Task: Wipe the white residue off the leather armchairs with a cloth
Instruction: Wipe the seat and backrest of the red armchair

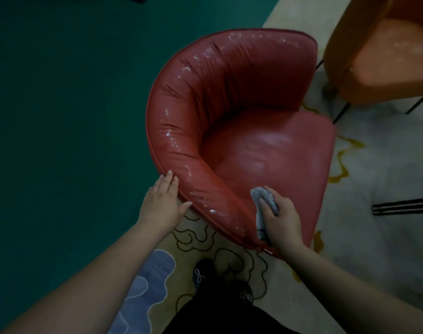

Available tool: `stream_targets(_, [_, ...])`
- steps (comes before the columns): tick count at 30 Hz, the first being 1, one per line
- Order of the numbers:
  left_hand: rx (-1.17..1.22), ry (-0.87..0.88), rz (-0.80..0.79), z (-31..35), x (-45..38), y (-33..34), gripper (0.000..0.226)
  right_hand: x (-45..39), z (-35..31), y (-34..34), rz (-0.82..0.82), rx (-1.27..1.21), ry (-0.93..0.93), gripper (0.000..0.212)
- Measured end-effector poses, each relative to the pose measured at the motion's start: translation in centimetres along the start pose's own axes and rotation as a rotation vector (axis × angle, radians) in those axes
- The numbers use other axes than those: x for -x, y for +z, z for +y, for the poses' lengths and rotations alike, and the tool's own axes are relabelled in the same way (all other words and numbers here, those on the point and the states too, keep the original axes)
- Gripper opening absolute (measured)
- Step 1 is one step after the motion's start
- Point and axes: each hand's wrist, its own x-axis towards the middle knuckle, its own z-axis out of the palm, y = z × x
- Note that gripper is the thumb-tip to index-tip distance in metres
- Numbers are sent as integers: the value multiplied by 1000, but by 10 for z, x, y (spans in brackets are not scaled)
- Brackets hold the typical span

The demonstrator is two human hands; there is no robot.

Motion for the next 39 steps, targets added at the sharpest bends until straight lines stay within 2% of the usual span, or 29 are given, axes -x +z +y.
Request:
stream_targets(7, [-64,91,65,-8,-2,-1,82,18,13,28,62,91,12,40])
stream_targets(10, [-85,173,76,-20,-4,-1,79,19,20,40,137,253,166,38])
stream_targets(13, [-115,277,81,-35,-9,-3,77,17,12,63,238,296,284,33])
stream_targets(16, [-146,359,63,-45,-15,-5,74,11,-12,92,329,272,265,31])
stream_targets(19, [-176,456,85,-53,-23,-10,71,5,-41,119,305,236,181,35])
stream_targets(21, [-191,516,99,-60,-28,-13,70,6,-45,121,304,265,145,38])
stream_targets(23, [-188,560,104,-66,-34,-15,70,12,-35,109,373,318,200,39])
stream_targets(27, [-121,565,76,-71,-39,-14,69,26,-22,99,516,308,416,35])
stream_targets(29, [-88,545,57,-71,-38,-12,68,21,-41,121,493,295,355,35])
stream_targets(32, [-46,534,68,-69,-39,-13,65,6,-75,161,383,260,151,42])
stream_targets(34, [-30,547,88,-70,-42,-18,61,1,-80,164,358,274,77,45])
stream_targets(39, [7,486,101,-82,-50,-28,61,15,-47,126,495,384,218,45])
